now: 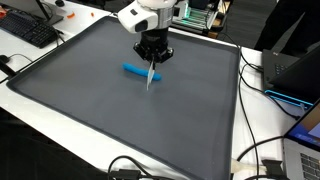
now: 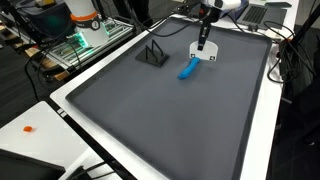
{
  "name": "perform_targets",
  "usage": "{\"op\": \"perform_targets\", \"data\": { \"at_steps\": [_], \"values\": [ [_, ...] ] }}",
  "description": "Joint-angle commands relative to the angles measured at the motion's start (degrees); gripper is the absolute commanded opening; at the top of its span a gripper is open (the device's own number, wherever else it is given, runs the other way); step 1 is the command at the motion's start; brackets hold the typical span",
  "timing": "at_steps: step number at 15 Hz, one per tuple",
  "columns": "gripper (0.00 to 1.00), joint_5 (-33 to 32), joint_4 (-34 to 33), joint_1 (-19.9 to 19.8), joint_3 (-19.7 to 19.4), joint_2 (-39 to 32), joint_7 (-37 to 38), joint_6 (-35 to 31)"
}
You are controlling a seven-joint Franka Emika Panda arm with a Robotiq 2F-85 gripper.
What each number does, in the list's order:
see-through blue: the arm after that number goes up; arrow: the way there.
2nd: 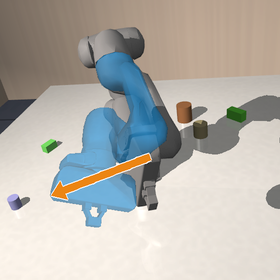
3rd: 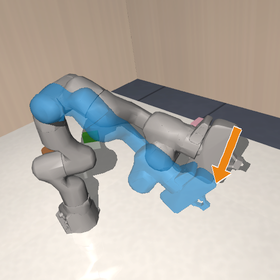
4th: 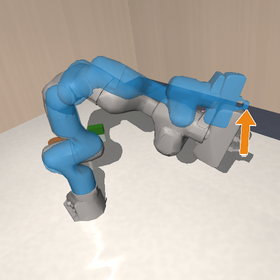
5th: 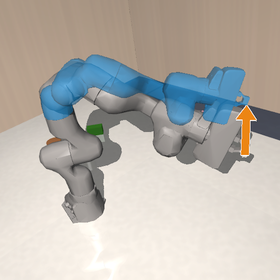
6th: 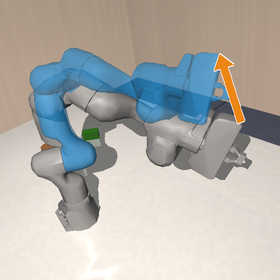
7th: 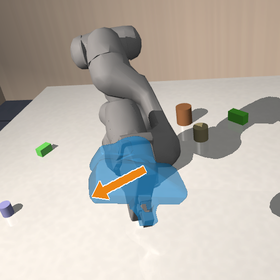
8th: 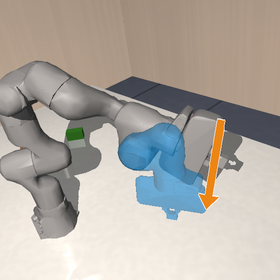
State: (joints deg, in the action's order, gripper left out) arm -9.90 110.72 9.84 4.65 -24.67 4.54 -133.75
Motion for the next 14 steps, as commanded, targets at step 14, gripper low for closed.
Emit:
{"op": "perform_targets", "data": {
  "at_steps": [14],
  "values": [
    [0.01, 0.13, 1.57, 0.11, -0.19, -1.20, -0.76, 7.30]
  ]
}}
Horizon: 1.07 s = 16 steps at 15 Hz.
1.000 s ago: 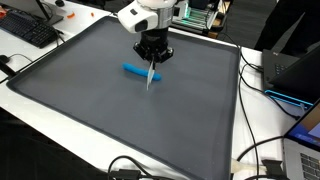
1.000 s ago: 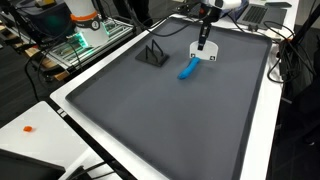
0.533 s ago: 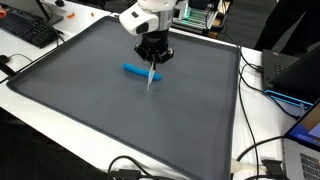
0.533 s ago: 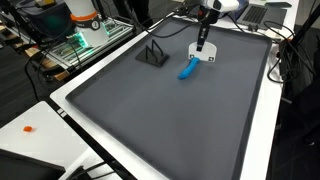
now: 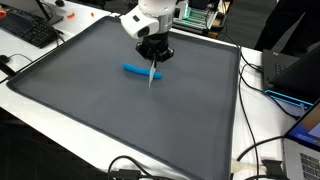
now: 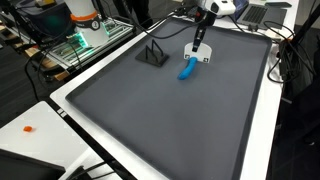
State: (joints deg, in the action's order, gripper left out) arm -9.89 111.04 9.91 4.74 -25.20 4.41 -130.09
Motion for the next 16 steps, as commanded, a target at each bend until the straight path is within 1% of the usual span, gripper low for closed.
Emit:
{"op": "perform_targets", "data": {
  "at_steps": [1, 7, 16],
  "values": [
    [0.01, 0.47, 1.33, -0.09, -0.12, -0.51, -0.70, 4.25],
    [0.01, 2.45, 1.68, -0.76, 0.54, 0.31, -1.22, 6.23],
    [0.01, 10.80, 1.30, -2.31, 2.23, 0.91, -4.01, 6.66]
  ]
}}
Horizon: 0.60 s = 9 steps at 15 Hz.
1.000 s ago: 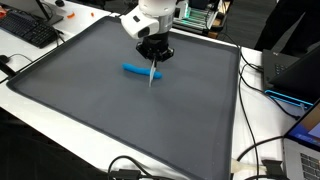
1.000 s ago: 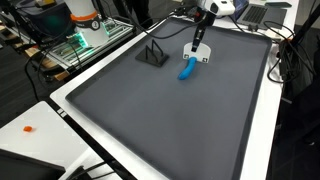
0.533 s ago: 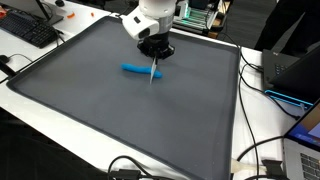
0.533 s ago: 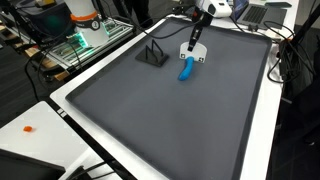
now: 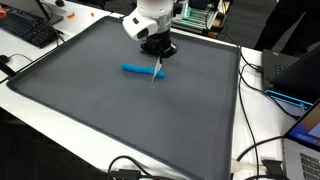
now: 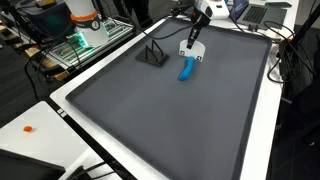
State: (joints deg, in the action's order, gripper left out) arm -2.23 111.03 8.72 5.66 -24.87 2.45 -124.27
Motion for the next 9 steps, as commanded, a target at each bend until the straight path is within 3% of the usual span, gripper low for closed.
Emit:
{"op": "perform_targets", "data": {
  "at_steps": [1, 9],
  "values": [
    [0.01, 4.05, 1.23, -1.32, 1.51, 0.68, -2.64, 0.54],
    [0.01, 2.15, 0.22, -0.50, 0.74, 1.97, -2.40, 1.19]
  ]
}}
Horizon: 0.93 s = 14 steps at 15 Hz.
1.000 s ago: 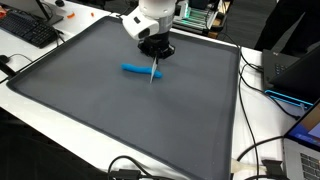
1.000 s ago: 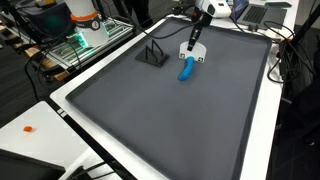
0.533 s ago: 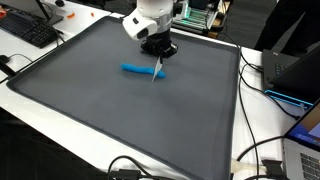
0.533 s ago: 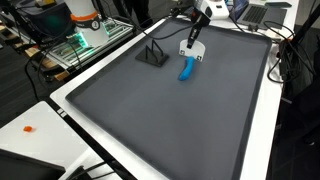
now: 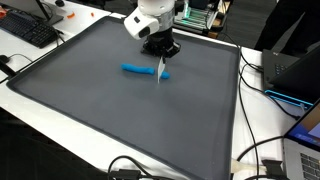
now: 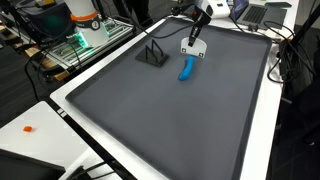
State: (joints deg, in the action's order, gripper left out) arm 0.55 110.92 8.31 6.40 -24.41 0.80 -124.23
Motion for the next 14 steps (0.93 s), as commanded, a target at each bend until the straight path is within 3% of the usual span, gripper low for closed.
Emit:
{"op": "perform_targets", "data": {
  "at_steps": [1, 14],
  "values": [
    [0.01, -0.52, 0.24, -0.22, 0.05, 1.86, -0.96, 1.23],
    [0.01, -5.07, -1.97, -1.23, -2.08, 2.02, -2.29, 1.75]
  ]
}}
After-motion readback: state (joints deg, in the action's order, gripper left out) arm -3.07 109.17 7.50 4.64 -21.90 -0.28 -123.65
